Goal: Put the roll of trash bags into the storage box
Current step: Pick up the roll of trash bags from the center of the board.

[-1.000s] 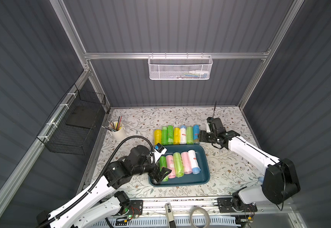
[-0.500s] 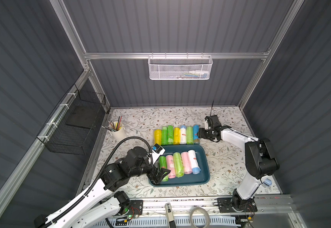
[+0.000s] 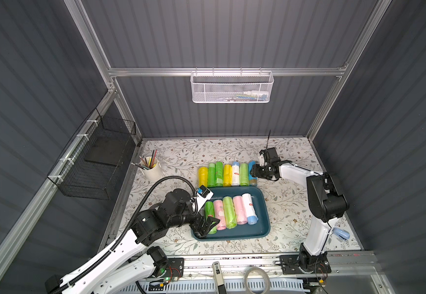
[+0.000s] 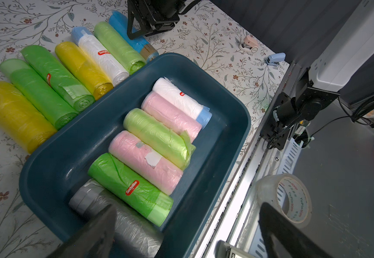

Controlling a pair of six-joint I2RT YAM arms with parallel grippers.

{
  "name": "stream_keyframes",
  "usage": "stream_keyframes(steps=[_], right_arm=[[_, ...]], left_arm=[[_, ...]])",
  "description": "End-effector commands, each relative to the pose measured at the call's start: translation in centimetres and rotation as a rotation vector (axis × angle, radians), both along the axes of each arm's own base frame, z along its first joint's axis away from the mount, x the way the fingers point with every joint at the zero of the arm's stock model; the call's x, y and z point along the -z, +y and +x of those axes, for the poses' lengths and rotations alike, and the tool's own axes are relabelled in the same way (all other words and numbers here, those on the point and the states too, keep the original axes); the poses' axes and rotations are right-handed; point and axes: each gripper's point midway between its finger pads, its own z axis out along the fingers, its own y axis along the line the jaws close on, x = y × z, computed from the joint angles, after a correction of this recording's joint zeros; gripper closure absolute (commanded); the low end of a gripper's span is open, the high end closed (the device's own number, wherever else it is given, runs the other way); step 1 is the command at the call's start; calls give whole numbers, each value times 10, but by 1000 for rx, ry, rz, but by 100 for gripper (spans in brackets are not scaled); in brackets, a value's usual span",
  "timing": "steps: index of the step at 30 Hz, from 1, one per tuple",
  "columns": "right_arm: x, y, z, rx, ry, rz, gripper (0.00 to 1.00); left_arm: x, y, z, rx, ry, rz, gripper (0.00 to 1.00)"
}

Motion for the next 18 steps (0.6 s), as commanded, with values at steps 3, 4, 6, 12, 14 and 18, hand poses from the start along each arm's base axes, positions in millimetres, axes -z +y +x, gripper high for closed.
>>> stream_keyframes(steps=[3,4,6,12,14,18], right_arm=[[10,-3,6,24,23,-20,45],[12,-4,6,26,24,-26,46],[13,-6,7,30,24,-33,50],[15,-20,6,56,34,-36,55],[13,-27,4,64,26,-34,56],[1,-37,-2,65,-8,-24,59]], left_arm=[[-2,2,0,5,-16,-9,0],[-2,2,0,5,-16,-8,0],[-1,2,0,6,-14,-5,0],[-1,2,0,7,-13,-3,0],[-1,2,0,4,-15,-2,0],[-1,3,0,1,-15,-1,0]])
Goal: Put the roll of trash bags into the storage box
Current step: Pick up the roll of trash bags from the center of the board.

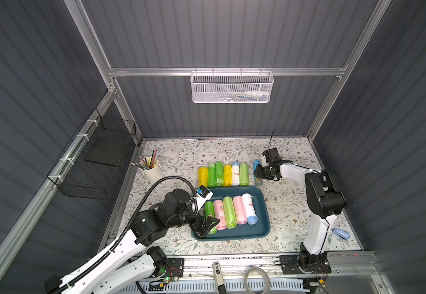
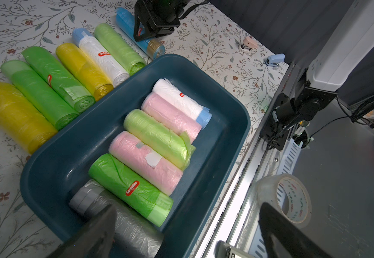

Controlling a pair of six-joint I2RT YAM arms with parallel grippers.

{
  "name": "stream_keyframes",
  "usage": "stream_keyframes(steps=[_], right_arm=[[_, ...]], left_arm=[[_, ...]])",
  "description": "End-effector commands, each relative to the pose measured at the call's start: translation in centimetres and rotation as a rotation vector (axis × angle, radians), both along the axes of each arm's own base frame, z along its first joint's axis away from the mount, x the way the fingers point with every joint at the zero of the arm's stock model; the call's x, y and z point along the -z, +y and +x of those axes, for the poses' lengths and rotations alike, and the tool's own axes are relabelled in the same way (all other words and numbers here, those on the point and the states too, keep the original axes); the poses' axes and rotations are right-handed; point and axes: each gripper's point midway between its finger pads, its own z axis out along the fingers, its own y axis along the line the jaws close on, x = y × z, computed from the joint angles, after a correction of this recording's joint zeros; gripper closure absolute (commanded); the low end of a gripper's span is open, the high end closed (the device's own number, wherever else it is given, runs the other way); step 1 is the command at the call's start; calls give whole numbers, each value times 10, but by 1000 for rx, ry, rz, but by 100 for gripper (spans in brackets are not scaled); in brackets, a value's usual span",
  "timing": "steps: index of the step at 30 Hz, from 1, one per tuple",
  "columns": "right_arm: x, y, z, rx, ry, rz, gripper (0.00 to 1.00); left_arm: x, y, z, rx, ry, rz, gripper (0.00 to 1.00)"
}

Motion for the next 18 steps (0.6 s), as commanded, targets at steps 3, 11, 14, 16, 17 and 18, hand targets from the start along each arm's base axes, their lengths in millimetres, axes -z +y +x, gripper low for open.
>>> stream_keyframes(steps=[3,11,14,16,17,18], right_arm=[[-25,-20,-12,10,-60,-44,59],[-62,-40,-50,33,-109,-84,59],[-76,-37,-67,28,-125,-47,59],[-86,-35,-77,22,-138,-23,59],[-91,-33,-82,15,-144,-9,58],[-95,-30,-87,6,-147,6,58]], left_arm=[[-1,3,1,-1,-14,1,0],[-2,3,1,-3,-16,1,0],[-3,3,0,-2,-19,-3,0],[-4,3,0,-1,-19,-7,0],[-4,3,-1,2,-18,-9,0],[-5,3,-1,5,-21,-13,0]])
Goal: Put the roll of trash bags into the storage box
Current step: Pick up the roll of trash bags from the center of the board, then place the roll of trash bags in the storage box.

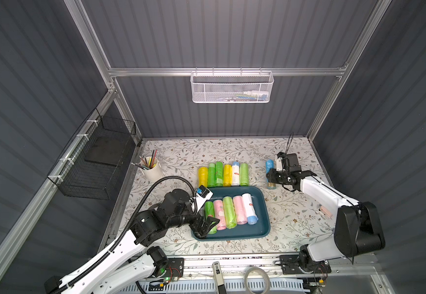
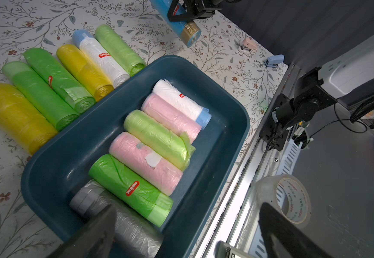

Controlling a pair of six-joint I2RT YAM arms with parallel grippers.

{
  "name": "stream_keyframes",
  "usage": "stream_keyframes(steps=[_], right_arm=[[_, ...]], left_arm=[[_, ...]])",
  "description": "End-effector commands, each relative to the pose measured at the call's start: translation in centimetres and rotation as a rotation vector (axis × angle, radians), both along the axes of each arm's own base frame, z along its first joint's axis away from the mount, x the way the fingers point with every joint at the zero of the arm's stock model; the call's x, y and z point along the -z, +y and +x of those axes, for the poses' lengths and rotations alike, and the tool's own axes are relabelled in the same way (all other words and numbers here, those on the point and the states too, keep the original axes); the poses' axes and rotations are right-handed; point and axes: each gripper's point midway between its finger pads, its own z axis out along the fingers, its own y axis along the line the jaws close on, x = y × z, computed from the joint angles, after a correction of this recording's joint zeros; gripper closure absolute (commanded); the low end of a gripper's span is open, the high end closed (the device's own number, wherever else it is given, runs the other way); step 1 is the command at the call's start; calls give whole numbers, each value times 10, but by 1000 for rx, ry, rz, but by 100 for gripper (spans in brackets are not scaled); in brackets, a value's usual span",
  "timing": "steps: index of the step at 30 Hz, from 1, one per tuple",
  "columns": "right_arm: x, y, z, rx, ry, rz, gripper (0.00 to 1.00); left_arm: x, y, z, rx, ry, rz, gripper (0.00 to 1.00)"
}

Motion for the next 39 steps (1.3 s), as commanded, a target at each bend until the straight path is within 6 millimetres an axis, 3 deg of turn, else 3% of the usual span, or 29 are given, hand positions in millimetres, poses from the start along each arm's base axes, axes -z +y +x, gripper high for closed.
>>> stream_keyframes(steps=[1,9,19,30,39], right_arm=[[-15,10,-19,-36,2,50,59],[-41,41,-49,-105,-36,121,58],[-29,67,-91,-162,29,106,58],[-11,80,-127,-141,126,57,59],[4,82,-141,-128,166,-31,59]], left_arm=[[-4,2,-1,9,-16,-11,0],[-5,2,-3,16,-16,-19,0],[-6,2,-4,15,-15,-22,0],[-8,3,-5,16,-19,-29,0],[-8,3,-5,18,-18,-29,0]])
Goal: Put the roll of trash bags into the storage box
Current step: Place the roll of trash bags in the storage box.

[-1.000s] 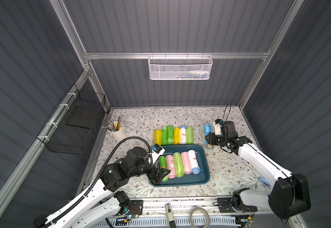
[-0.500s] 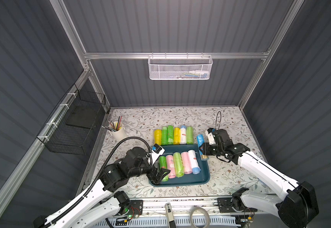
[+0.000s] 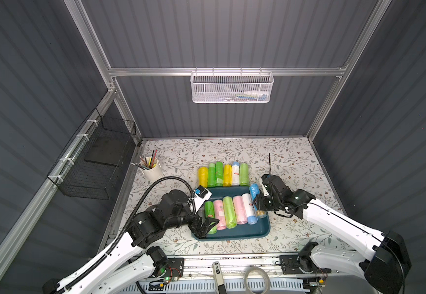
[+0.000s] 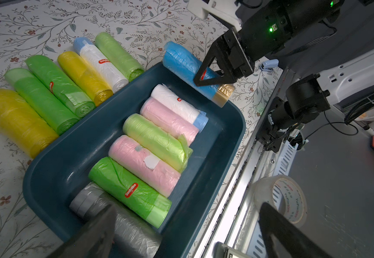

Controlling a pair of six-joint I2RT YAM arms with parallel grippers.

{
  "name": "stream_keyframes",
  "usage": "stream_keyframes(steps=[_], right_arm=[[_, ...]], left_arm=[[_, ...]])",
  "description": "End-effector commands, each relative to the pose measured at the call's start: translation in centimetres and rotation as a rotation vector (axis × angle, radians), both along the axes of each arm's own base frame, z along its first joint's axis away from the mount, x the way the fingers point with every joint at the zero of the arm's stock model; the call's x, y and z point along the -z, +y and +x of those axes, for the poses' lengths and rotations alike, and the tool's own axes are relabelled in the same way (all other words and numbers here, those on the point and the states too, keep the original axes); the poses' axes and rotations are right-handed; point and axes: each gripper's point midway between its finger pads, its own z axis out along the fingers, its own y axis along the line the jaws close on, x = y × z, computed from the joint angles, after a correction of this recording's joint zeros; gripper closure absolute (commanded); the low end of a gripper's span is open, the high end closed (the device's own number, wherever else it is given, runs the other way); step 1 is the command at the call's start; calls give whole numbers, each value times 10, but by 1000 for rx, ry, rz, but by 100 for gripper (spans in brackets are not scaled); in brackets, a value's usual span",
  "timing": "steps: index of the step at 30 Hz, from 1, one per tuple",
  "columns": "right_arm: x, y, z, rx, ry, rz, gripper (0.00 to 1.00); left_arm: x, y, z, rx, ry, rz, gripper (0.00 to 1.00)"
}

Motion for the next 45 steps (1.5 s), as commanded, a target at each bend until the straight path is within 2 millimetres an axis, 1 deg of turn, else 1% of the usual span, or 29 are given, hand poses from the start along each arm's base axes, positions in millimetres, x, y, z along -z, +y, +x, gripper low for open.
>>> stream_keyframes(steps=[1,8,13,19,36,45], right_arm=[[8,-9,-1,40,7,-74,59],[21,-9,0,33,24,-146,59],[26,-3,4,24,29,-149,59],[34,-4,11,29,28,-187,59],[46,-8,22,47,20,-260,58],[54,-9,24,63,33,-281,58]], left_arm=[[-2,1,-2,13,-7,-9,0],[-1,1,-2,14,-1,-5,0],[-2,1,-2,12,-5,-8,0],[0,1,-2,10,-1,-3,0],[-2,2,-1,7,-6,-6,0],[-2,2,-2,7,-6,-6,0]])
